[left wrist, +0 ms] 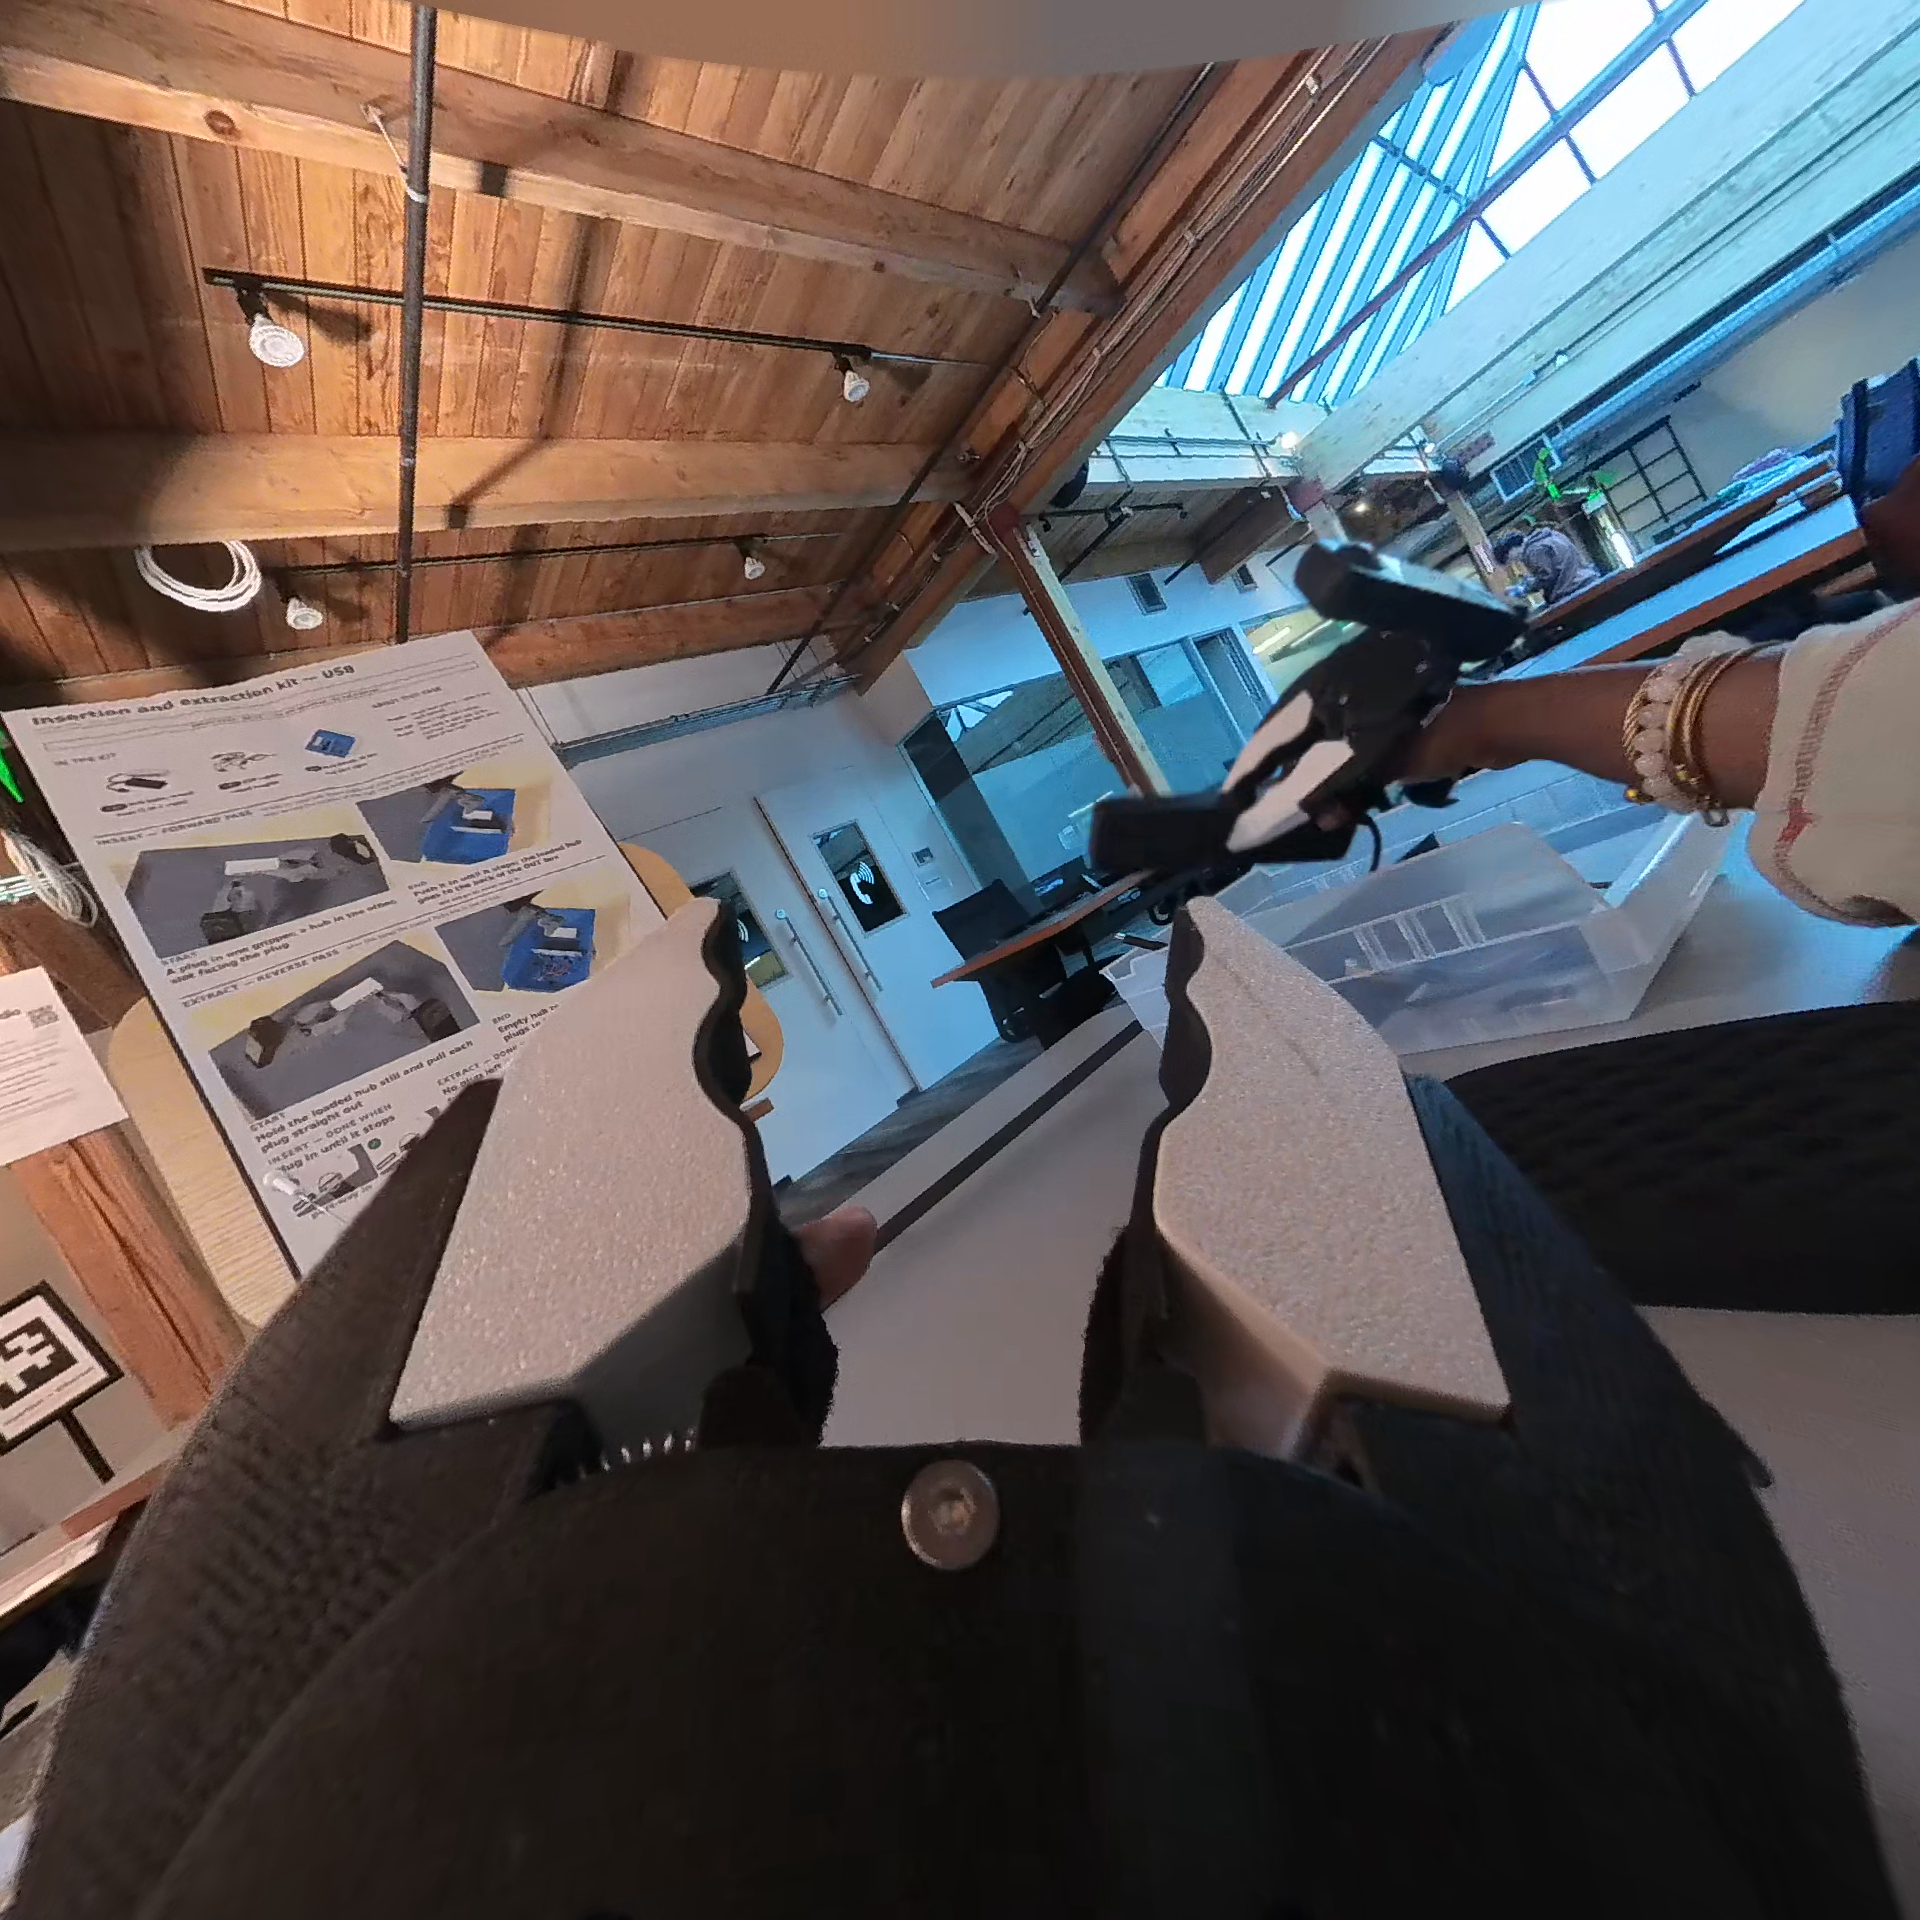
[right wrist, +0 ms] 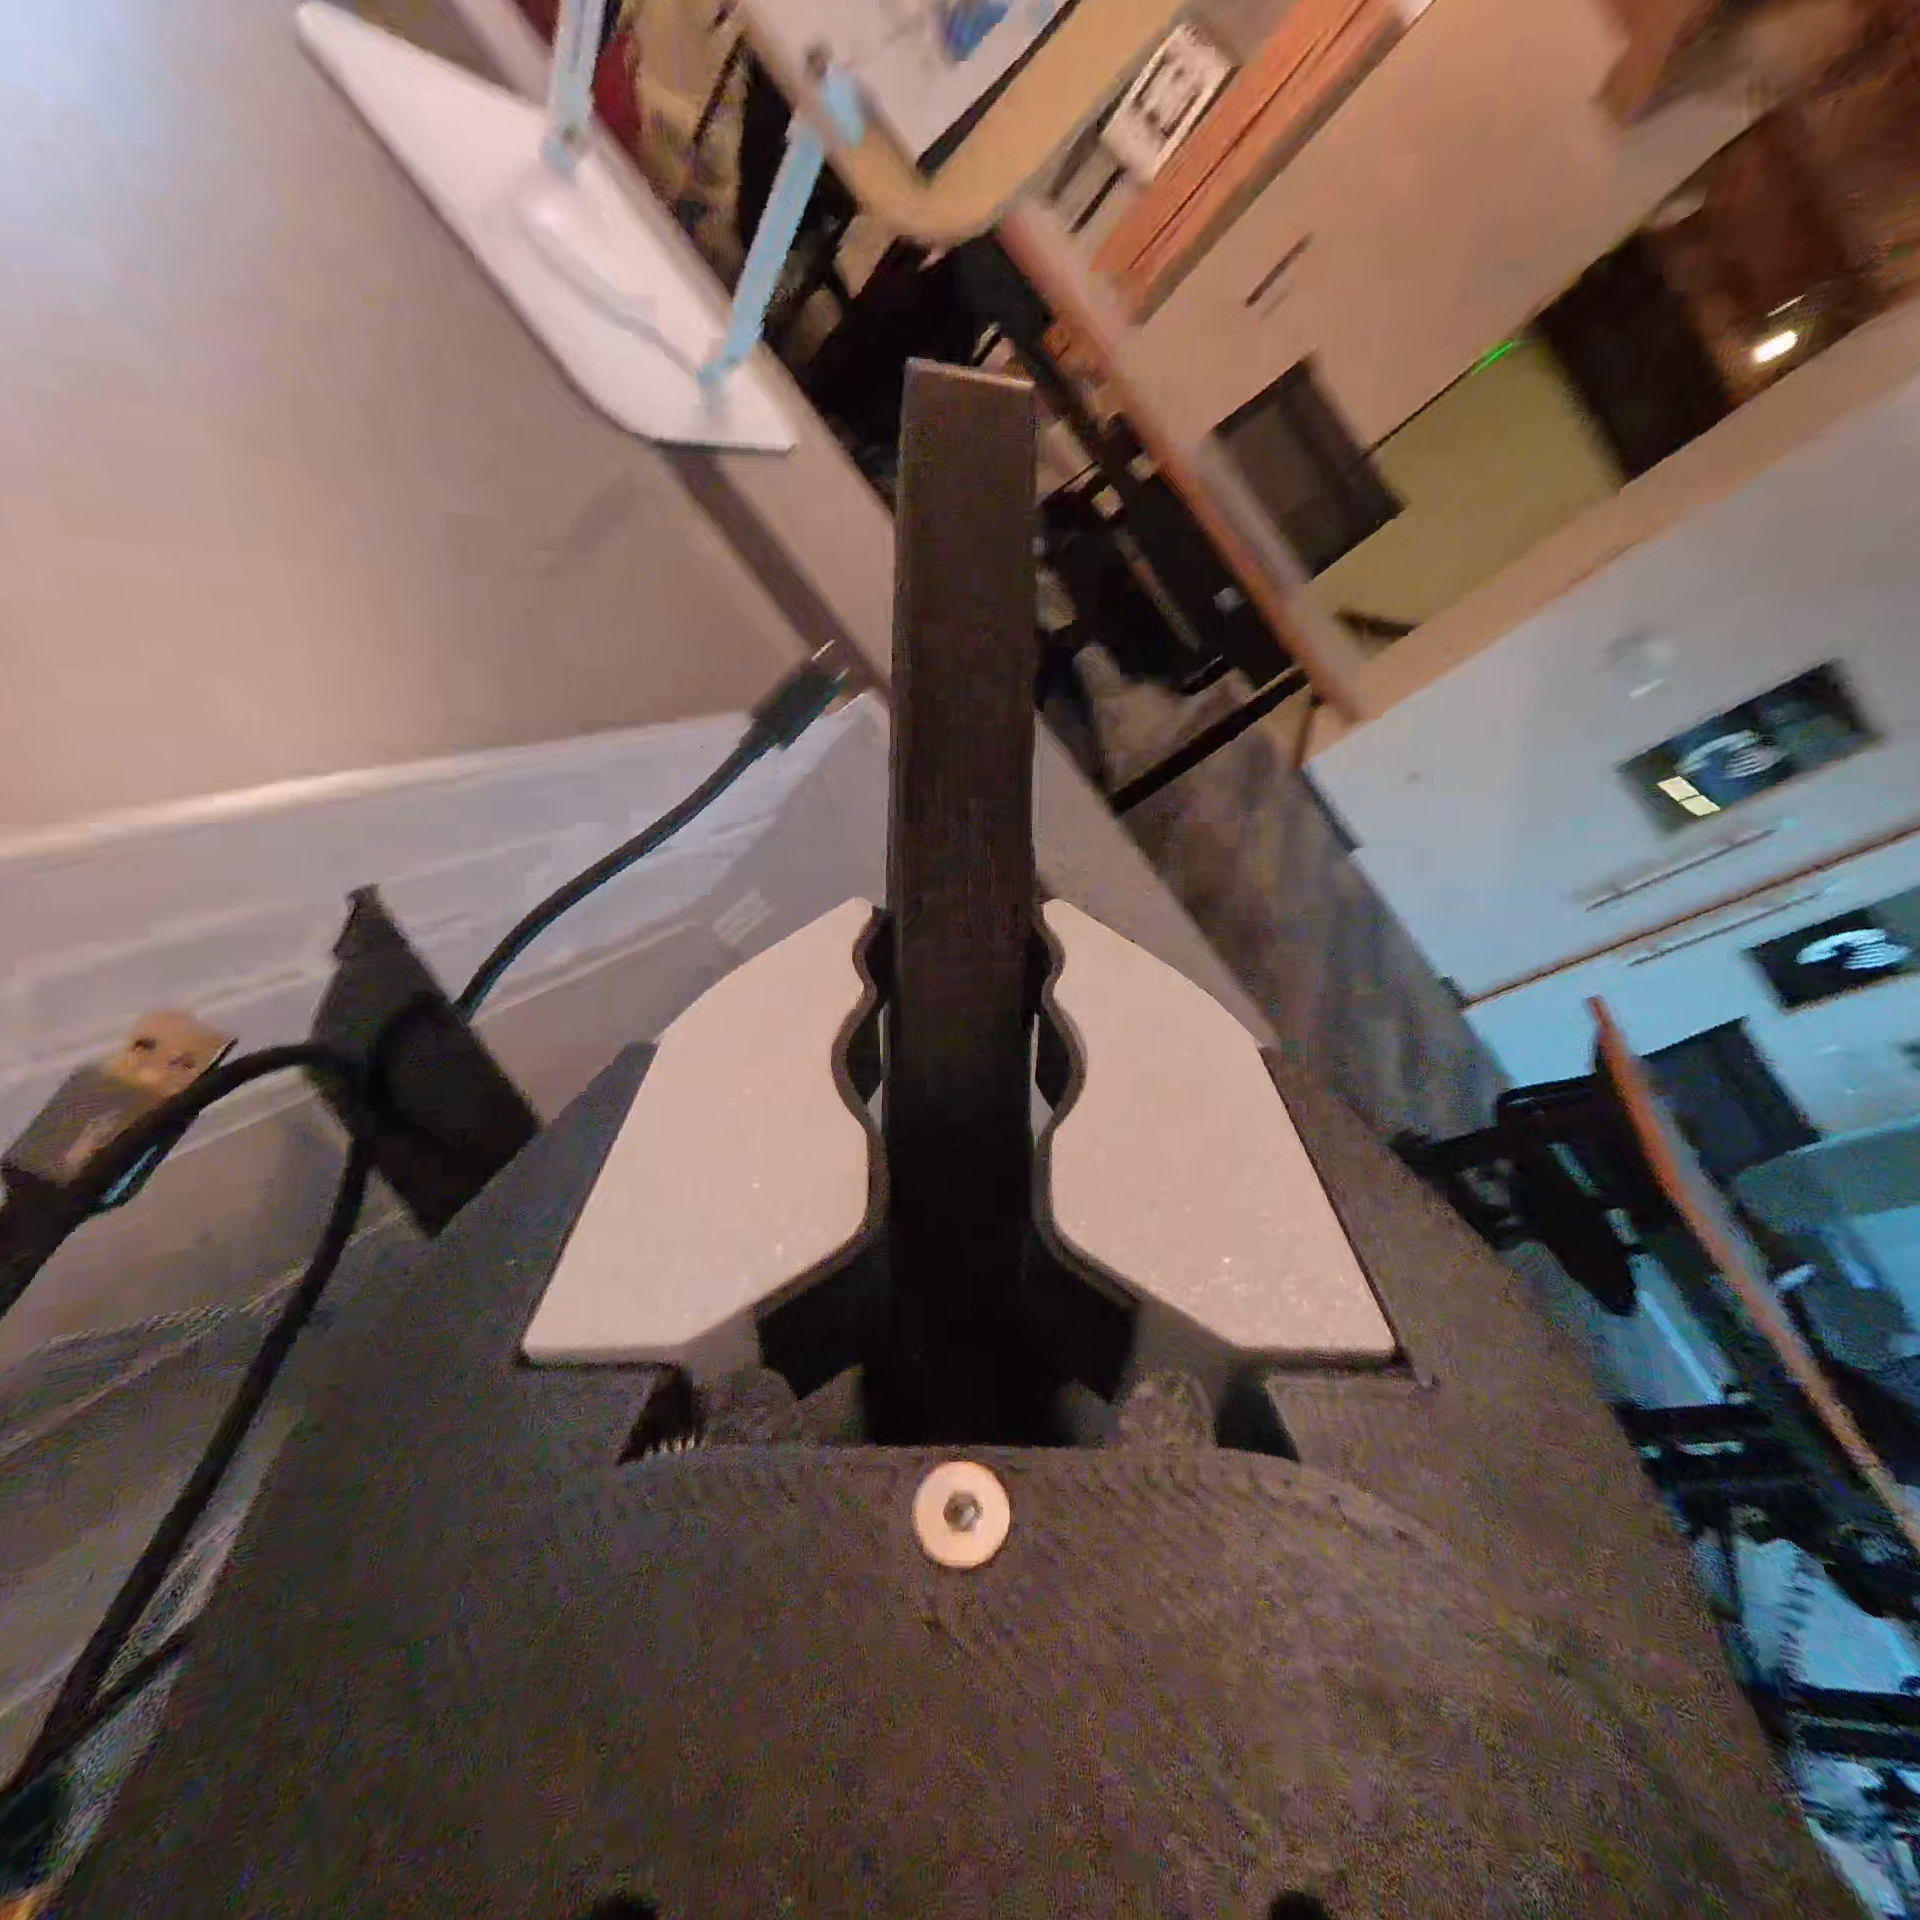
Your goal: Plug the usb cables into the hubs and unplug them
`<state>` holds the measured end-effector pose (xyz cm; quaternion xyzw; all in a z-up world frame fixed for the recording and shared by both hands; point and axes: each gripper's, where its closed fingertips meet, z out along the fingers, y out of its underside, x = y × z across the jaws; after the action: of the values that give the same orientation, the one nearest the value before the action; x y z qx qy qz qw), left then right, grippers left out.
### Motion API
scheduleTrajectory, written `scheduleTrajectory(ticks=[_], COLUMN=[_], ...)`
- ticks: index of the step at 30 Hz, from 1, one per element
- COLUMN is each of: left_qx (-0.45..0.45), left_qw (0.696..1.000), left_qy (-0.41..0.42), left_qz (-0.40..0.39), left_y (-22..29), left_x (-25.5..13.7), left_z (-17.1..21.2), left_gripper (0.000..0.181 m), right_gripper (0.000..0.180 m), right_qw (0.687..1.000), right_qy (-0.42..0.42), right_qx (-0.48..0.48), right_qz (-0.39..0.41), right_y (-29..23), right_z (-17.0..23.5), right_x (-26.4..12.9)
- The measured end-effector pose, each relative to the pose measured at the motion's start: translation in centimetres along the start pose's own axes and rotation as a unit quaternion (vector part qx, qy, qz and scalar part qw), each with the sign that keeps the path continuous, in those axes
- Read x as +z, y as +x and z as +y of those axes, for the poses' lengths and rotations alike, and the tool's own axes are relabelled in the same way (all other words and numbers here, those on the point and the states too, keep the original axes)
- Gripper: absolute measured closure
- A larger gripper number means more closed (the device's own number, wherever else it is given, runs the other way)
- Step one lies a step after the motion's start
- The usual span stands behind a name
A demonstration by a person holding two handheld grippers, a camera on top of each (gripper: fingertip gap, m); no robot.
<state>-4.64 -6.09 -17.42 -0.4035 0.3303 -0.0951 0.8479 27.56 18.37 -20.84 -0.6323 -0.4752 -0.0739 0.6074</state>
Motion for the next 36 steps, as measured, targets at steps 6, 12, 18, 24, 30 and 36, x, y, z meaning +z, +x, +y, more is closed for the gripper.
scheduleTrajectory(ticks=[6, 12, 18, 24, 30, 36], left_qx=[0.007, 0.007, 0.004, -0.019, -0.024, -0.027], left_qw=[1.0, 1.0, 1.0, 0.999, 0.999, 0.999], left_qy=[-0.01, -0.005, -0.005, -0.02, -0.02, -0.019], left_qz=[0.004, 0.007, 0.009, 0.036, 0.035, 0.026], left_y=[0.2, 0.3, 0.3, 1.4, 1.3, 0.8], left_x=[0.1, 0.1, 0.0, -0.1, -0.1, -0.4], left_z=[0.4, 0.2, 0.1, 0.4, 0.3, 0.2], left_gripper=[0.104, 0.104, 0.106, 0.118, 0.12, 0.123], right_gripper=[0.151, 0.142, 0.118, 0.101, 0.156, 0.156], right_qw=[0.976, 0.967, 0.974, 0.949, 0.947, 0.95], right_qy=[-0.191, -0.227, -0.051, -0.106, -0.234, -0.266], right_qx=[0.008, 0.044, 0.221, 0.296, 0.217, 0.158], right_qz=[-0.101, -0.105, -0.016, 0.001, -0.029, -0.035], right_y=[-2.6, -3.1, -4.7, -14.0, -16.6, -16.4], right_z=[5.6, 5.4, -5.3, -4.3, -0.7, -2.0], right_x=[0.6, 1.1, -4.0, -8.8, -5.9, -1.6])
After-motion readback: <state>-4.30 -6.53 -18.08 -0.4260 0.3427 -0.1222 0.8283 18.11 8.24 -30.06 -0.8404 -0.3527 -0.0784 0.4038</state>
